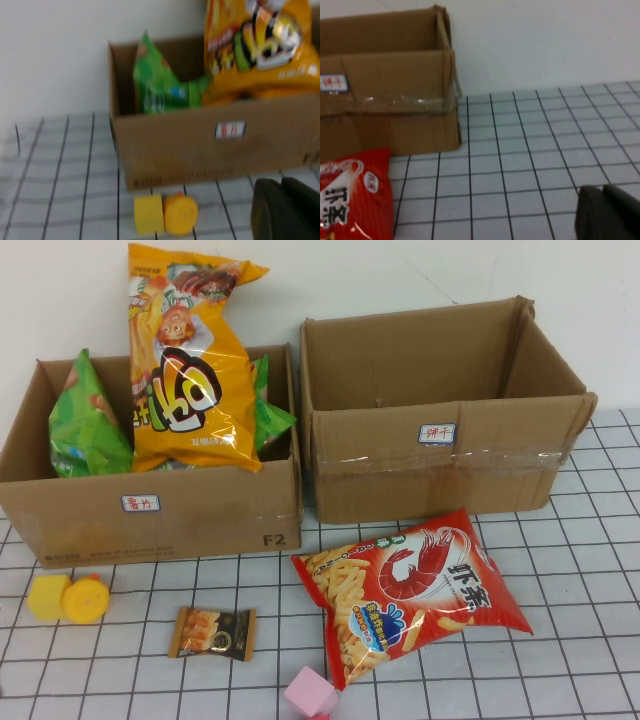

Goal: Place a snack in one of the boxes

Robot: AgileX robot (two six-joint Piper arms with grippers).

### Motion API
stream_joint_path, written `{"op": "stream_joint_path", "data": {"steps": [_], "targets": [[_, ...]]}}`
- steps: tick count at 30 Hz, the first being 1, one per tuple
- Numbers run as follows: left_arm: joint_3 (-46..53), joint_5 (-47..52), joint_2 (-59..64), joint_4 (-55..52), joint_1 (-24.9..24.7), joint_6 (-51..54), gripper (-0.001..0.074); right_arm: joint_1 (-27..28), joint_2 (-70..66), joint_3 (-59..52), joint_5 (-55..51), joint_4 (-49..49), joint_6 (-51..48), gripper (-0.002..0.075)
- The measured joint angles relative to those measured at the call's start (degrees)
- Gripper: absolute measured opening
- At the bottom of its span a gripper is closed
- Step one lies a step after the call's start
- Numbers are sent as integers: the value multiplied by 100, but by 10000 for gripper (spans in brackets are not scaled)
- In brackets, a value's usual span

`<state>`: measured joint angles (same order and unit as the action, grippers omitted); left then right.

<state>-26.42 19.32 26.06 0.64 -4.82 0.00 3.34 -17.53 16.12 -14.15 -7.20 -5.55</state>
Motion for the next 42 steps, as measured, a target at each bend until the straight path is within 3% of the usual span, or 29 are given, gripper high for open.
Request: {"op": "stream_joint_path", "data": {"steps": [7, 12, 18, 22, 27, 31, 35, 42], "targets": [[0, 22, 1344, 304, 0, -476, -1, 0, -802, 0, 10, -60, -4, -1], [-351, 667, 2291, 1049, 0, -435, -1, 0, -1528, 0, -287, 43, -434, -1], [-1412, 1931, 3680, 2119, 0, 1461, -1, 0, -2284, 198, -838, -81, -970, -1], [-2102, 2407, 4491, 2789, -41, 2643, -1, 0, -2909, 671, -1652, -630, -2202, -1], [-2625, 2201, 5325, 2488, -644, 4637, -1, 0, -3636, 979, -2064, -1718, -3686, -1], [-2694, 1662, 5707, 1624, -1294, 5523, 8, 0, -4003, 994, -2128, -2533, -4608, -1], [-2694, 1285, 6119, 778, -1660, 5727, 128, 0, -4088, 1016, -2277, -3011, -5179, -1], [-2694, 495, 6788, 411, -1734, 5859, 512, 0, -4088, 1016, -2330, -3203, -5412, -1]]}}
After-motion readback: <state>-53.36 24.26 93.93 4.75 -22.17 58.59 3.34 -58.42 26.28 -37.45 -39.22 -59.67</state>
